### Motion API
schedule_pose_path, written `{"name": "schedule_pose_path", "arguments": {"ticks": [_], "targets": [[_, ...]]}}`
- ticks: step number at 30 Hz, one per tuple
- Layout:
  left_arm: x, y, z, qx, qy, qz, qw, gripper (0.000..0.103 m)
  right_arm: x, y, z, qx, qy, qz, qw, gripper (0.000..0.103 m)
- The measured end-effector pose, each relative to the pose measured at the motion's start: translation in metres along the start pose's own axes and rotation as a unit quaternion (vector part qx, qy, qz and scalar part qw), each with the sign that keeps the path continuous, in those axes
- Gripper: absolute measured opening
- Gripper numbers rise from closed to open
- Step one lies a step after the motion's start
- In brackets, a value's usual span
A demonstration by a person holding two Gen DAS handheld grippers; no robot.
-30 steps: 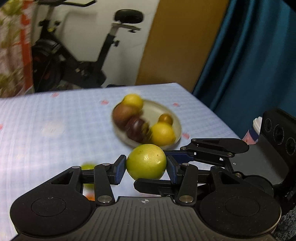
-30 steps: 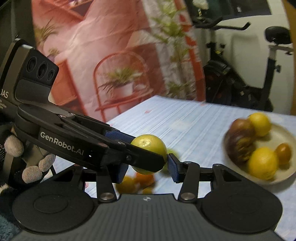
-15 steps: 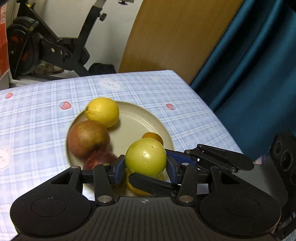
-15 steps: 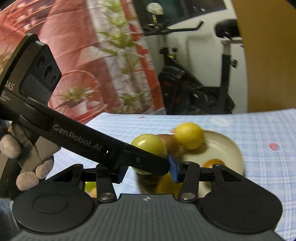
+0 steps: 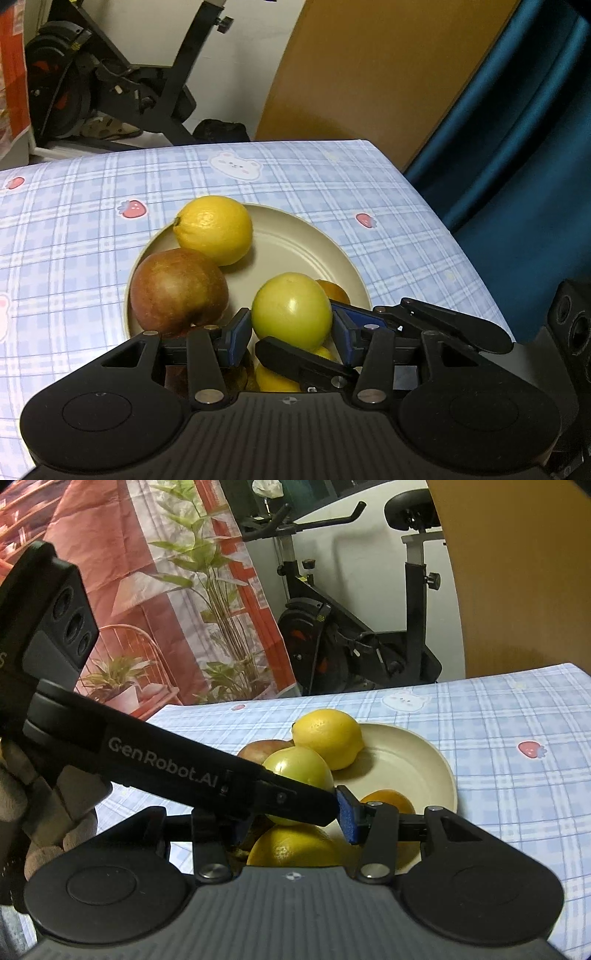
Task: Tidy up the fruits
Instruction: 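Carry the green apple onto the plate and open left tool, then move the left tool back over the remaining loose fruits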
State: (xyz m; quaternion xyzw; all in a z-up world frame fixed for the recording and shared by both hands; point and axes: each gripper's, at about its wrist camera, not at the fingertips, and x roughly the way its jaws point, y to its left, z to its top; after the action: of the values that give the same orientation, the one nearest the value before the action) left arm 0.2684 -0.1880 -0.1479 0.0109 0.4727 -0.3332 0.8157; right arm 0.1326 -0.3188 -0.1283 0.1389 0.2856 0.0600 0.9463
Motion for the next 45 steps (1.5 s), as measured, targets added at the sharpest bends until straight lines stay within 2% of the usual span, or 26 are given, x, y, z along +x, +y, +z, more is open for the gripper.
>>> {"name": "schedule_pose_path", "arguments": {"ticks": [5,7,9,21,32,45], "targets": [[-0.012,0.004,-0.001,-0.005,-0.018,-0.002,0.9998,0.055,0.002,0.005,0.001,0.005,0.002,-0.018,1.0,0.052],[-0.018,0.003,-0.002,-0.005,-0.026,0.0,0.9997,0.063,-0.001,0.005,0.002,0.007,-0.002,-0.024,1.0,0.052],[-0.024,0.004,-0.002,-0.008,-0.031,0.002,0.9995,0.065,-0.004,0.006,0.003,0.007,-0.004,-0.034,0.999,0.052],[-0.077,0.018,-0.024,0.003,-0.091,0.059,0.9941,0.066,-0.023,0.042,0.003,-0.012,-0.019,-0.045,0.999,0.052],[-0.139,0.035,-0.067,0.022,-0.144,0.137,0.9798,0.066,-0.042,0.08,-0.018,0.023,-0.042,-0.004,0.999,0.053],[-0.179,0.042,-0.127,-0.014,-0.172,0.141,0.9749,0.066,-0.049,0.116,-0.049,-0.022,-0.031,0.014,0.999,0.053]]}}
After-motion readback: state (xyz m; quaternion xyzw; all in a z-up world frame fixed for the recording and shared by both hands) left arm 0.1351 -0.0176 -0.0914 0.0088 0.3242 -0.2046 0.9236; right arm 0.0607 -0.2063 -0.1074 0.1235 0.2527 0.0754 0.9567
